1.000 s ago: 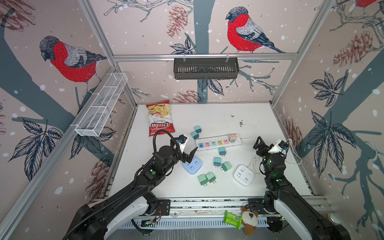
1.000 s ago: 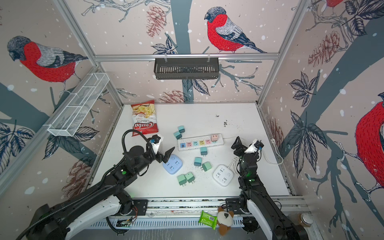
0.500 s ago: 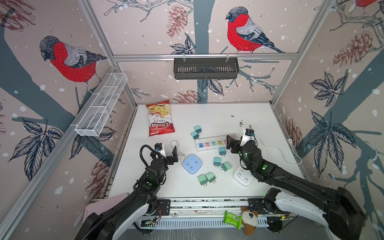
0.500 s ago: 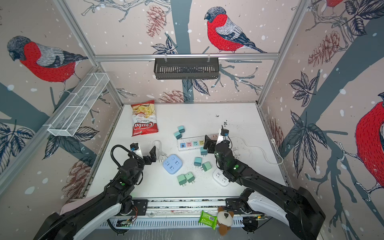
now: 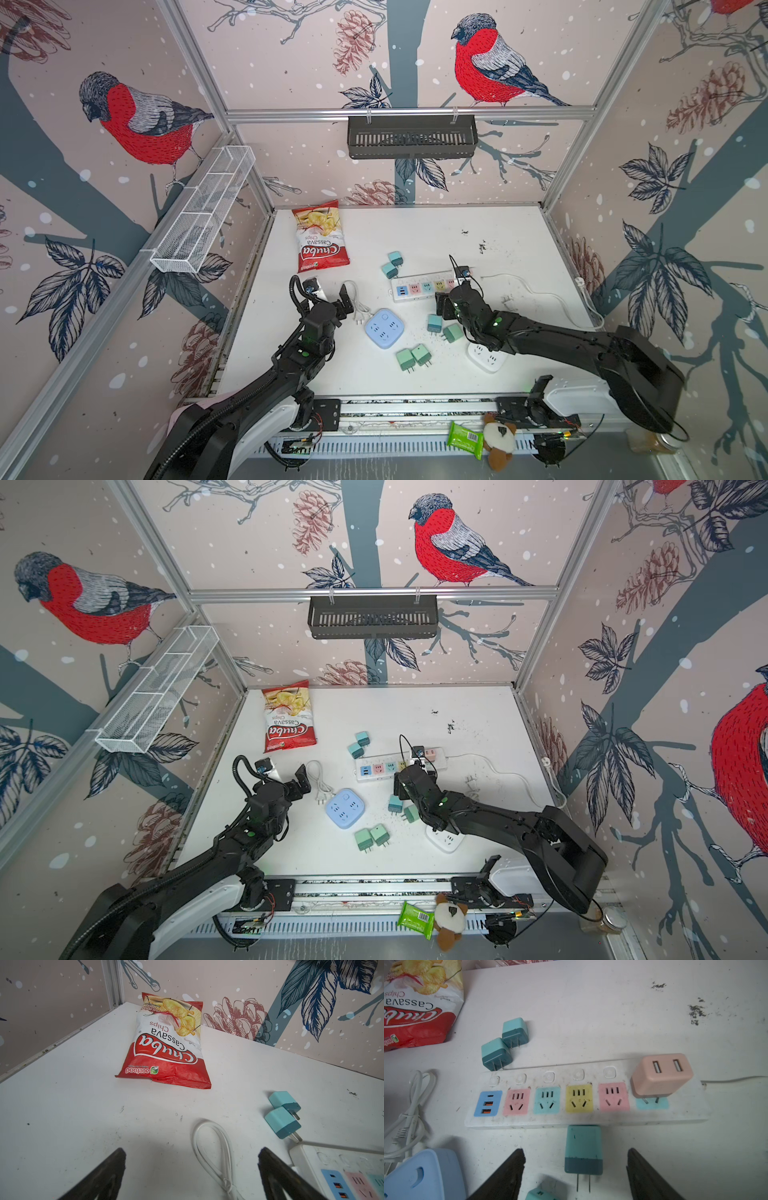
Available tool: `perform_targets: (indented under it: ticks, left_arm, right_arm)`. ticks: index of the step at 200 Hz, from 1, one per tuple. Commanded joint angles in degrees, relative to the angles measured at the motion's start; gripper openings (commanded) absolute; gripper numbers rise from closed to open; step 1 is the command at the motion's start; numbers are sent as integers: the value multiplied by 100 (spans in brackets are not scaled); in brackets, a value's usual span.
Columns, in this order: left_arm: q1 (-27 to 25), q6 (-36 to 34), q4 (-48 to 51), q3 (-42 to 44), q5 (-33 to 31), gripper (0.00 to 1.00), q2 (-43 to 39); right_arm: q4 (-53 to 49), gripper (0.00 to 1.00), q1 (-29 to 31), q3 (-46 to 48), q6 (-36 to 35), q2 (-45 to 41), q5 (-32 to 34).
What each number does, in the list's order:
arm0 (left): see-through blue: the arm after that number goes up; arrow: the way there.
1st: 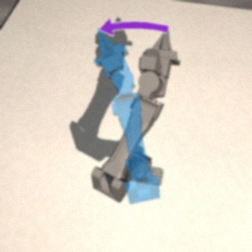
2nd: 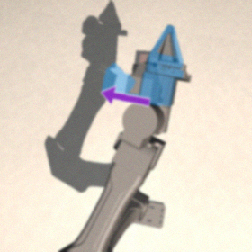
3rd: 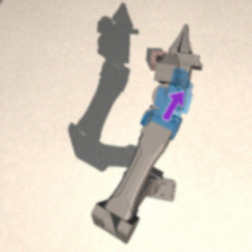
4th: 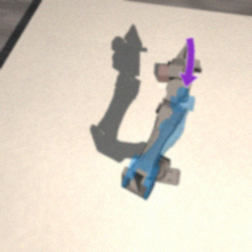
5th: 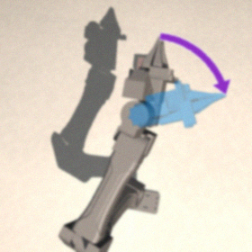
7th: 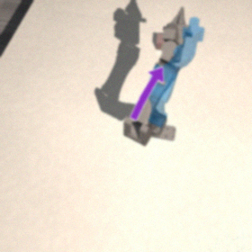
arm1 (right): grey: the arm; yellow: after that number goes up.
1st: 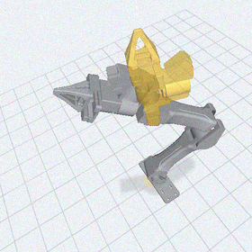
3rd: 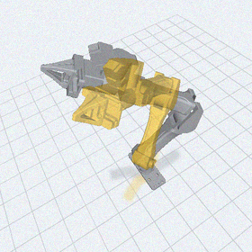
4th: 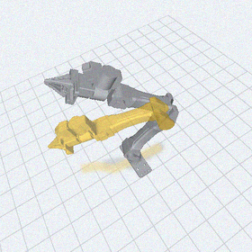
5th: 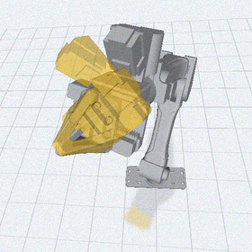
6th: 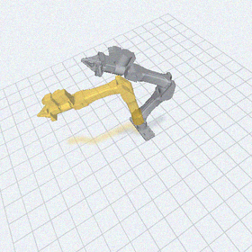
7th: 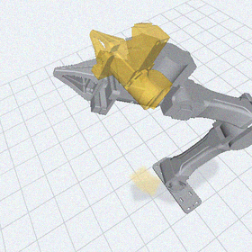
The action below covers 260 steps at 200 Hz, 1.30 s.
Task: Insert the plug
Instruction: 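Lower the right gripper onto a teal adapter beside the strip and close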
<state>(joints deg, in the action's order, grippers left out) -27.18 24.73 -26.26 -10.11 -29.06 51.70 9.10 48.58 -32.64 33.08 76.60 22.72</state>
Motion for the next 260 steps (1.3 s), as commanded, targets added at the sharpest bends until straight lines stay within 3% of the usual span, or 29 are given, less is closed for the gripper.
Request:
perform_targets:
  ticks: [1, 75, 195, 260]
  left_arm:
    - [13, 113, 22, -87, 74, 99, 68]
    - [11, 76, 16, -61, 154, 99, -11]
    - [13, 41, -18, -61, 243, 99, 14]
    - [14, 23, -7, -63, 269, 99, 35]
  right_arm:
    - [-82, 76, 3, -55, 58, 161, -166]
    - [-202, 64, -67, -380, 124, 950, -312]
    - [-364, 58, -209, -688, 44, 1705, -225]
    - [-412, 42, -156, -838, 11, 2035, -207]
